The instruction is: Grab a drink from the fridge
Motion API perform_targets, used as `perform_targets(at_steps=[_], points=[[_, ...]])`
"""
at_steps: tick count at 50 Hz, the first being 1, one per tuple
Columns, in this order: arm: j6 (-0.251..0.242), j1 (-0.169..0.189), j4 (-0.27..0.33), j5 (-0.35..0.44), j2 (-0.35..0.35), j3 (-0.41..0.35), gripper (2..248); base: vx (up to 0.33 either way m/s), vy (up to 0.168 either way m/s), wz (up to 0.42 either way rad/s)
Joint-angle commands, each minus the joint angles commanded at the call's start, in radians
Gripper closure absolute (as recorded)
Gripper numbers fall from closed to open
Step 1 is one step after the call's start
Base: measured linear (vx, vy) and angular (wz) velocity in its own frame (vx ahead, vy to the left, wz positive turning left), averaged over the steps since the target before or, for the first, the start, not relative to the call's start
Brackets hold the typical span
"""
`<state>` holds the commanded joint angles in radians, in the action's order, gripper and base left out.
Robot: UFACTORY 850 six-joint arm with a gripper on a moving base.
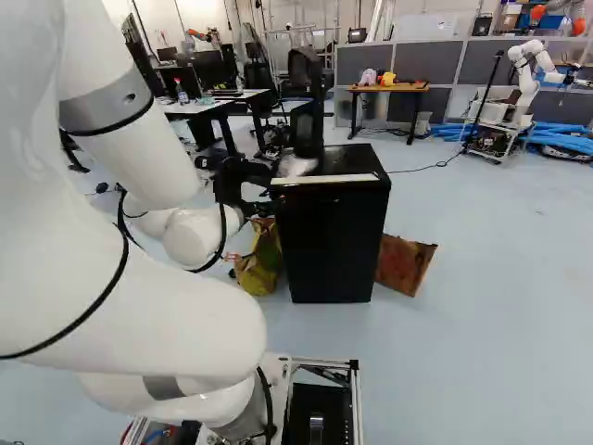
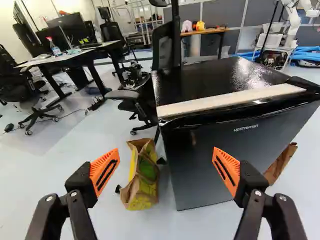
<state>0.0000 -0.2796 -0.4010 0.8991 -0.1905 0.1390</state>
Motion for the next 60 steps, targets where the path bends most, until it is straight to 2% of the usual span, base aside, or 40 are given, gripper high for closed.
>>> perform_targets(at_steps=[24, 60], points=[[0.0, -0.093, -0.132, 0.025, 0.135, 0.056, 3, 0.0, 0.0, 0.0], [0.0, -0.217, -0.309, 0.14, 0.351, 0.168, 3, 0.0, 0.0, 0.0]])
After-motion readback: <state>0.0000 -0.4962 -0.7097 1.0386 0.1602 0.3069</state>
